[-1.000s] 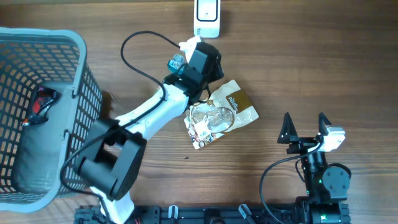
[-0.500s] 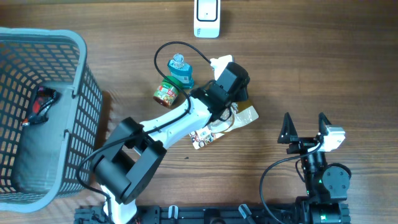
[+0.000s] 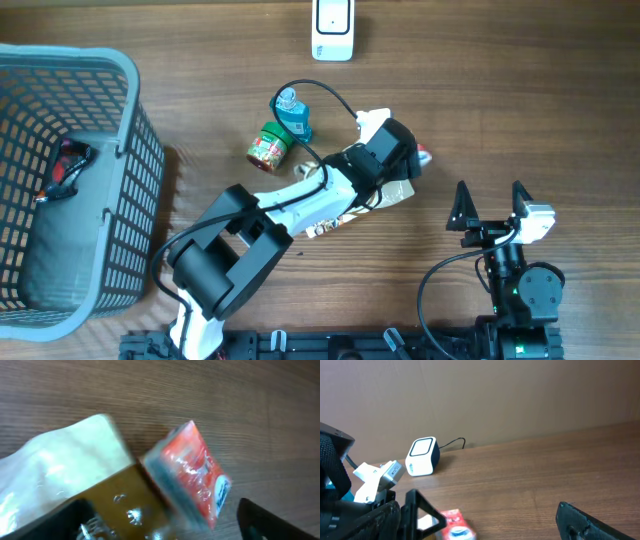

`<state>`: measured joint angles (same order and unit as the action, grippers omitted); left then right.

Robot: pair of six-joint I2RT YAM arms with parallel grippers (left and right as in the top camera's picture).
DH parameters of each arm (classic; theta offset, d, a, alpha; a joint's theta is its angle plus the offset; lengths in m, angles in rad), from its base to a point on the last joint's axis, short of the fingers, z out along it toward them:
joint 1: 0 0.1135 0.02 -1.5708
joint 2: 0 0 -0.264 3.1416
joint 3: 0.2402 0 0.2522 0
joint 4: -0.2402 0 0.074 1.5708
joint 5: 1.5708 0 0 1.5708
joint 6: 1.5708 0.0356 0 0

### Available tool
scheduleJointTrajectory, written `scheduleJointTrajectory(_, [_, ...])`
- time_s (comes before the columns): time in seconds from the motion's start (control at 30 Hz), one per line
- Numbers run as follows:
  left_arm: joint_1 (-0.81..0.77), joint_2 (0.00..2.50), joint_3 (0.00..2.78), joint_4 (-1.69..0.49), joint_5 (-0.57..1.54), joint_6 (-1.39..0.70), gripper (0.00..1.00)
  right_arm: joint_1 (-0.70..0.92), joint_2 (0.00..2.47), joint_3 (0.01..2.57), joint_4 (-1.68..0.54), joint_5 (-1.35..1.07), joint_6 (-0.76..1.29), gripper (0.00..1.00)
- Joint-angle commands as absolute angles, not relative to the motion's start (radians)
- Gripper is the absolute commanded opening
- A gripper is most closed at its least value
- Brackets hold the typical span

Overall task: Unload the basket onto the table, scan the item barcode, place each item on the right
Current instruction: 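Lift the red box out and carry it right of the snack bag, then release the red box and move the left gripper back to the basket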

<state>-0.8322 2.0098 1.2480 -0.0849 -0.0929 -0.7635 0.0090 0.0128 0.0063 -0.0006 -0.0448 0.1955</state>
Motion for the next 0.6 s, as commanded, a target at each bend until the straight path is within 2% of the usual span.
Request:
scheduleJointTrajectory(0.0, [-0.83,1.91,1.244,-0.094,-0.11,-0.709,1.0,0.013,0.007,0.005,0.002,-0.054,0.184,1.0])
scheduleJointTrajectory(0.1, [-0.828,1.789,1.248,-0.143,-0.123,-0.684,1.0,0.013,0.007,0.005,0.002,-0.054,0.184,1.0])
scheduleJointTrajectory(0.23, [-0.811,1.491,1.271,-0.314,-0.229,-0.651,1.0,0.013,0.007,0.005,0.002,-0.054,0.184,1.0])
scheduleJointTrajectory(0.37, [-0.772,1.249,1.274,-0.481,-0.414,-0.632,1.0,0.013,0.007,0.005,0.002,-0.054,0.184,0.99])
scheduleJointTrajectory(0.43, [-0.706,1.133,1.274,-0.601,-0.521,-0.636,1.0,0.013,0.007,0.005,0.002,-0.054,0.184,1.0])
scheduleJointTrajectory(0.57, [-0.457,0.956,1.274,-0.791,-0.517,-0.631,1.0,0.013,0.007,0.005,0.002,-0.054,0.184,1.0])
